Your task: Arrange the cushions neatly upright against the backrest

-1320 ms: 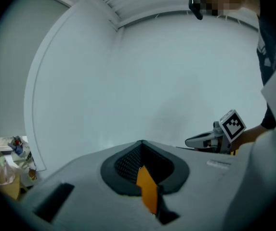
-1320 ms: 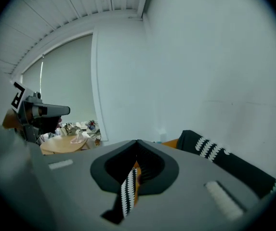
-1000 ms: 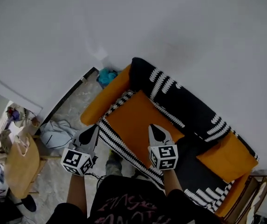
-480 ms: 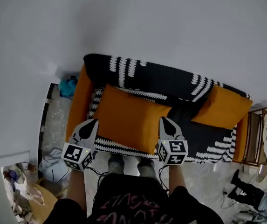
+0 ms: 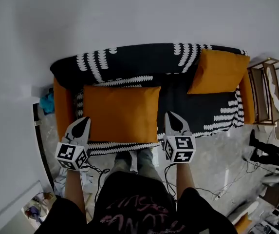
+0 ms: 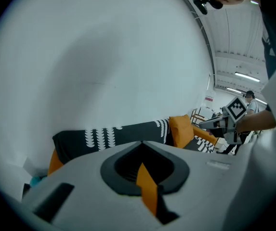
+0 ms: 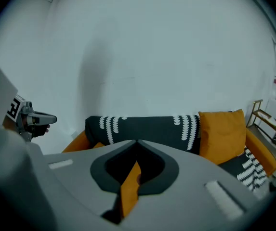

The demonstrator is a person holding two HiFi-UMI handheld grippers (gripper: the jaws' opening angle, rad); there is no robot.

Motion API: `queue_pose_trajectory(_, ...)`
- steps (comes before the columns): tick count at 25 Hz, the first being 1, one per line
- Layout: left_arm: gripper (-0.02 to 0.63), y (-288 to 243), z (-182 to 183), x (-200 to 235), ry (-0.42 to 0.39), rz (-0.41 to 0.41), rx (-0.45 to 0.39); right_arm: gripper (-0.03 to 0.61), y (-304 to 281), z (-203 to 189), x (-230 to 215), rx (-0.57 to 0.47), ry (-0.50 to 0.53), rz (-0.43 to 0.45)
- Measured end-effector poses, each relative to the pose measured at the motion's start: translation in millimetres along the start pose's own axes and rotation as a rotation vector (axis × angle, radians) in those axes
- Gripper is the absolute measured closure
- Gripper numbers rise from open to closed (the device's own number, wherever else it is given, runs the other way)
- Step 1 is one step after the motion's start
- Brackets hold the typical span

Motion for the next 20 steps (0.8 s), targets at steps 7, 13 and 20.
queue_pose_trajectory(7,0.614,-25.3,-8.4,6.6,0.006,0.024,0.045,0.563,-14.0,-11.8,-31.9,0.021,-0.003,-0.01)
queue_pose_trajectory(13,0.614,-36.5,-33.2,21.7,0.027,0.064,0.092,0.557,-34.6,-35.8,-33.3,0.082,-0.025,0.001)
queue_pose_trajectory(20,0.601,-46.4,-62.0,49.4,0.071,0.106,0.128,0.535,-67.6,-69.2,-20.0,0.157,-0.035,0.056)
Point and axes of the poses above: the fingertips, and each gripper's own axes: y backward along the fingers, x to its left, z out of its top, the point moved 5 cm from there along y, backward along the fingers, and after that the axes turned 6 degrees about -z, right-handed, at the moved point
